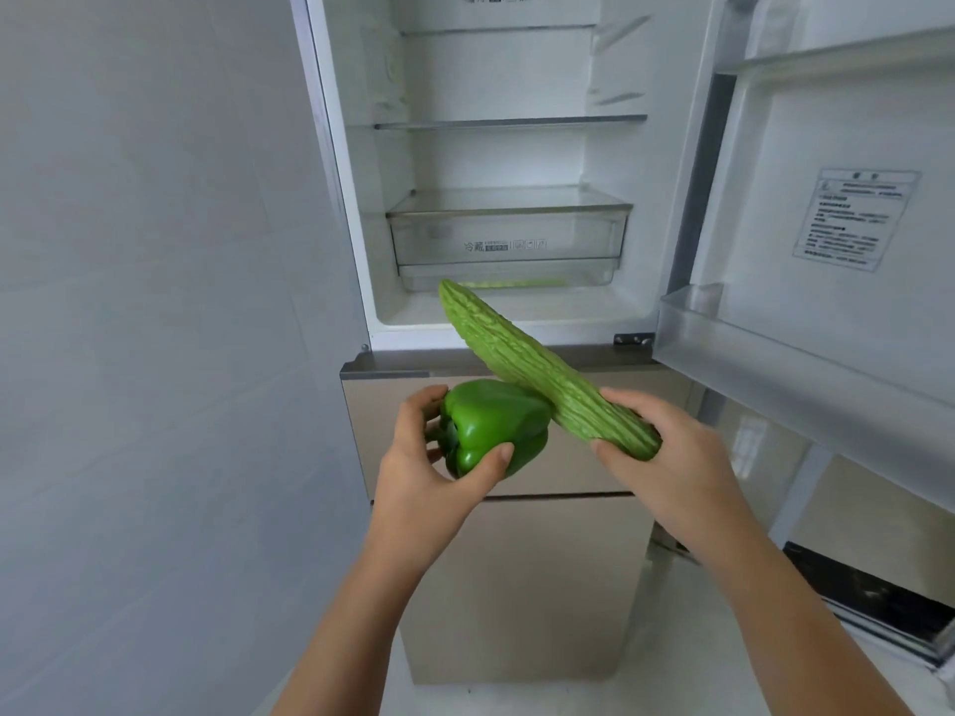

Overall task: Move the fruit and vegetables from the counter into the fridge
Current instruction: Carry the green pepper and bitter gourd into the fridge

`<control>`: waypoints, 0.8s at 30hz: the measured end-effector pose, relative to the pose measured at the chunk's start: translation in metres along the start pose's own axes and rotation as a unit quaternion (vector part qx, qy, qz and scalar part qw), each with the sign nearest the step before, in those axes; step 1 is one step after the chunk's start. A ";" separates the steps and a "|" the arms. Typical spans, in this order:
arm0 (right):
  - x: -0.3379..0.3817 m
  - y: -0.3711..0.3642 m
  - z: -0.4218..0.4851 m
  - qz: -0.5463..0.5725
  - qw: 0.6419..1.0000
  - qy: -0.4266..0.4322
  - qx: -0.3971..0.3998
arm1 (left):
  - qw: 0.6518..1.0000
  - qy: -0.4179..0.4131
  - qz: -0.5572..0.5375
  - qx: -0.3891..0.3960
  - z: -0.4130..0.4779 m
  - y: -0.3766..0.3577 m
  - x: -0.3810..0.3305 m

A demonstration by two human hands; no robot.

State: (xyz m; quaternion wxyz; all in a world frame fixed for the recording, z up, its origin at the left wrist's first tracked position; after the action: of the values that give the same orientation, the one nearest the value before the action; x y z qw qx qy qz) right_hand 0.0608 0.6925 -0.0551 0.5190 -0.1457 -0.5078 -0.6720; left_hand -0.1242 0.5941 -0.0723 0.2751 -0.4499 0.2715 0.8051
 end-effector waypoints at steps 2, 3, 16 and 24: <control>0.001 -0.010 0.024 -0.007 1.000 0.010 -0.006 | 1.000 -0.005 -0.004 0.000 0.025 -0.002 0.007; 0.002 -0.015 0.036 -0.009 1.000 0.014 -0.009 | 1.000 -0.008 -0.006 0.000 0.038 -0.002 0.012; 0.021 -0.088 0.211 -0.054 0.997 0.026 -0.054 | 0.997 -0.073 -0.022 0.009 0.243 0.002 0.061; 0.026 -0.111 0.286 -0.071 0.994 0.053 -0.069 | 0.995 -0.095 -0.037 -0.004 0.320 -0.007 0.073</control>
State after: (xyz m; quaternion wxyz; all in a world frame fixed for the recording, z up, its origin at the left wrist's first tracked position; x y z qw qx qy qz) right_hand -0.1385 0.9100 0.0314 0.4851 -0.1094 -0.4410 -0.7472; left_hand -0.3359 0.8328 0.0058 0.3276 -0.3827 0.2240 0.8343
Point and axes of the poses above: each hand's wrist, its own z-axis towards the middle knuckle, its own y-axis out of the back of the hand, x = y × z, the point moved 4 cm from there along z, towards the middle knuckle, and after that the axes turned 3 degrees about -x, right-handed, at the moved point
